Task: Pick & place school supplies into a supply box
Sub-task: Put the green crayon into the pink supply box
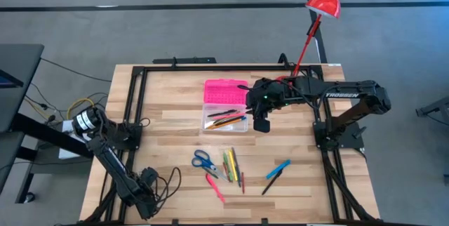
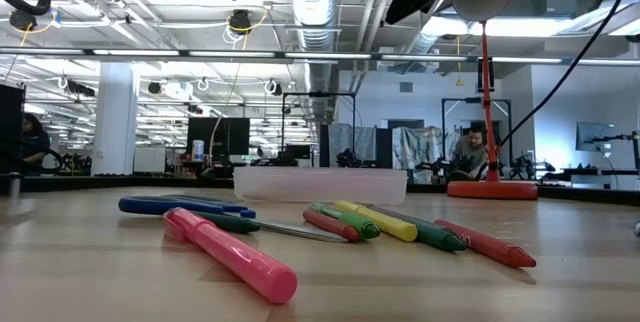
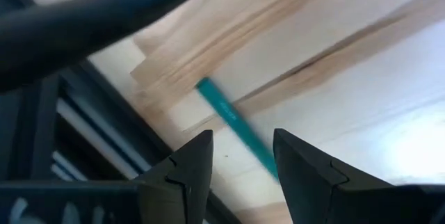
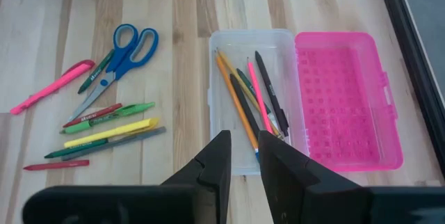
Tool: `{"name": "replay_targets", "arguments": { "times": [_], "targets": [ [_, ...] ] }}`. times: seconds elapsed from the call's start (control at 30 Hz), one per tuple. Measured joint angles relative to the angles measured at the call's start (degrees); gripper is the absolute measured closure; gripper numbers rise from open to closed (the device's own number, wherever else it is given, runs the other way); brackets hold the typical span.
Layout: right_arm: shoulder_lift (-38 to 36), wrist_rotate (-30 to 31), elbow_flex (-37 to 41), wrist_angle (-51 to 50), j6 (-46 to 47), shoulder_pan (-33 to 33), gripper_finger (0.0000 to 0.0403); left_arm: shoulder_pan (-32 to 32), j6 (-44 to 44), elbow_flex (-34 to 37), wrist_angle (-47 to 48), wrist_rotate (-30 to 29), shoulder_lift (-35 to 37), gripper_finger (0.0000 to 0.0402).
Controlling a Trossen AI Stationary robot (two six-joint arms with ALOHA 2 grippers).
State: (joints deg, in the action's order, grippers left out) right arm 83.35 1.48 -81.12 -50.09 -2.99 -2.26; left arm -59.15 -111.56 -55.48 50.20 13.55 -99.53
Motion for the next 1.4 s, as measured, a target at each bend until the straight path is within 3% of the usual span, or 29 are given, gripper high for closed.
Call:
{"name": "replay_targets", "arguments": {
  "times": [0.23,0.57,0.87,1.1,1.4],
  "targets": [
    [0.0,0.0,0.0,0.0,-0.1,0.0,0.0336,-0.1,-2.0,-0.1,-7.0,-5.6,-0.2,0.0254],
    [0.0,0.0,0.0,0.7,-0.5,-0.1,0.0336,-0.5,2.3,0.0,-8.1,-5.2,-0.1,0.0257],
    [1.7,-0.1,0.0,2.9,-0.6,-0.1,0.0336,1.3,16.3,-2.1,-7.5,3.4,-0.2,0.0280],
    [4.7,-0.7,0.0,3.0,-0.5,0.2,0.0336,1.4,23.3,-2.9,0.0,8.7,-0.1,0.0291],
    [8.8,-3.8,0.0,3.2,-0.5,1.6,0.0336,1.4,30.6,0.2,2.1,7.7,0.0,0.0304]
  ]
}}
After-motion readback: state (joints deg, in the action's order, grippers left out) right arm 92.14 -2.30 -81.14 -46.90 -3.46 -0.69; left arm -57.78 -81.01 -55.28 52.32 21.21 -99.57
